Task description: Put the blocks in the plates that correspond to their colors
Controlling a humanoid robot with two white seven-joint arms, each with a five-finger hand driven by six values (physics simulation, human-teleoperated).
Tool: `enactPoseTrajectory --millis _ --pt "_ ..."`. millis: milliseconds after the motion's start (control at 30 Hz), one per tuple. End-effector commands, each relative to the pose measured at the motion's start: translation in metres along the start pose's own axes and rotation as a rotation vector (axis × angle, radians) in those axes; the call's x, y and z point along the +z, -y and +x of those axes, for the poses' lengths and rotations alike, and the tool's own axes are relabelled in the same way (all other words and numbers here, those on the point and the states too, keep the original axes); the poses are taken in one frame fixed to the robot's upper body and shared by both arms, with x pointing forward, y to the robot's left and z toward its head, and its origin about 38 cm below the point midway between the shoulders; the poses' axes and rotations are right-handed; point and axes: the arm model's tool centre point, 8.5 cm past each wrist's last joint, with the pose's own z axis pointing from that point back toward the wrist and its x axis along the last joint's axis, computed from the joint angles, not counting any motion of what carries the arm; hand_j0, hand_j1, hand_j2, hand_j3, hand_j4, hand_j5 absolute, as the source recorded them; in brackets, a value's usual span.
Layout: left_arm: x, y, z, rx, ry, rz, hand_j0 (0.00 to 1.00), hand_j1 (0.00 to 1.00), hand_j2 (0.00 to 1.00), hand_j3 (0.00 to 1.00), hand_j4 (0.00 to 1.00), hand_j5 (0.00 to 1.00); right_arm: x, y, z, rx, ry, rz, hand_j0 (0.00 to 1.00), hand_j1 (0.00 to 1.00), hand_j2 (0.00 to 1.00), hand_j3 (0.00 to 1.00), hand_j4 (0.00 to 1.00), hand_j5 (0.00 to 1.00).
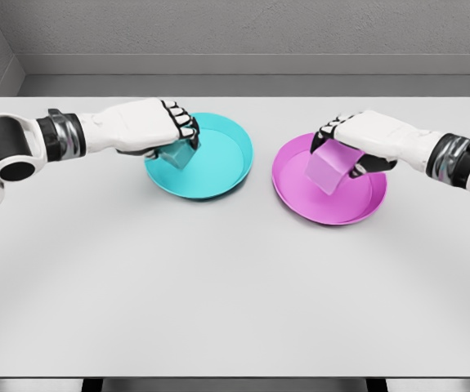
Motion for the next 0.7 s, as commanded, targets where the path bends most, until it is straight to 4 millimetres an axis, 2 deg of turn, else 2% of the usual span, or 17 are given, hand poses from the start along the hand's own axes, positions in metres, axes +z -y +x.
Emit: enactPoseTrajectory --millis 0,67,167,200,233,300,333,367,433,667 --pt "-0.023 0.007 0.005 0.027 0.008 -0.002 0.38 0.38 0.38 0.38 0.38 0.38 -0.006 -0.008 -0.003 -0.03 -0.022 0.019 0.51 0.51 0.51 0.51 0.51 0.51" --pt "-0.036 0.009 0.009 0.02 0.012 -0.012 0.38 0.38 0.38 0.38 0.38 0.38 -0.008 -0.016 -0.007 -0.046 -0.042 0.039 0.51 0.51 0.51 0.51 0.51 0.51" --pt "-0.042 0.012 0.008 0.014 0.006 -0.027 0.41 0.41 0.41 0.41 0.41 0.41 -0.01 -0.014 -0.011 -0.06 -0.073 0.037 0.51 0.51 0.51 0.51 0.51 0.51" --pt "-0.042 0.012 0.008 0.014 0.005 -0.029 0.46 0.46 0.46 0.46 0.46 0.46 -0.01 -0.015 -0.013 -0.067 -0.085 0.038 0.51 0.51 0.51 0.51 0.51 0.51" --pt "-0.042 0.012 0.008 0.014 0.005 -0.031 0.58 0.58 0.58 0.58 0.58 0.58 -0.01 -0.014 -0.015 -0.071 -0.095 0.037 0.52 0.52 0.52 0.52 0.52 0.52" --pt "-0.042 0.013 0.007 0.016 0.002 -0.033 0.74 0.74 0.74 0.74 0.74 0.74 -0.011 -0.013 -0.016 -0.077 -0.103 0.034 0.59 0.59 0.59 0.59 0.59 0.59" --pt "-0.043 0.012 0.008 0.016 0.004 -0.029 0.86 0.86 0.86 0.86 0.86 0.86 -0.01 -0.013 -0.018 -0.082 -0.115 0.033 0.74 0.74 0.74 0.74 0.74 0.74" --pt "-0.046 0.011 0.009 0.019 0.008 -0.026 0.9 0.9 0.9 0.9 0.9 0.9 -0.01 -0.012 -0.022 -0.107 -0.164 0.028 1.0 1.0 1.0 1.0 1.0 1.0" --pt "-0.048 0.01 0.009 0.021 0.009 -0.023 0.99 0.99 0.99 0.99 0.99 0.99 -0.01 -0.012 -0.021 -0.108 -0.17 0.028 1.0 1.0 1.0 1.0 1.0 1.0" --pt "-0.047 0.01 0.008 0.023 0.007 -0.022 1.0 1.0 1.0 1.0 1.0 1.0 -0.008 -0.011 -0.02 -0.1 -0.168 0.025 1.0 1.0 1.0 1.0 1.0 1.0"
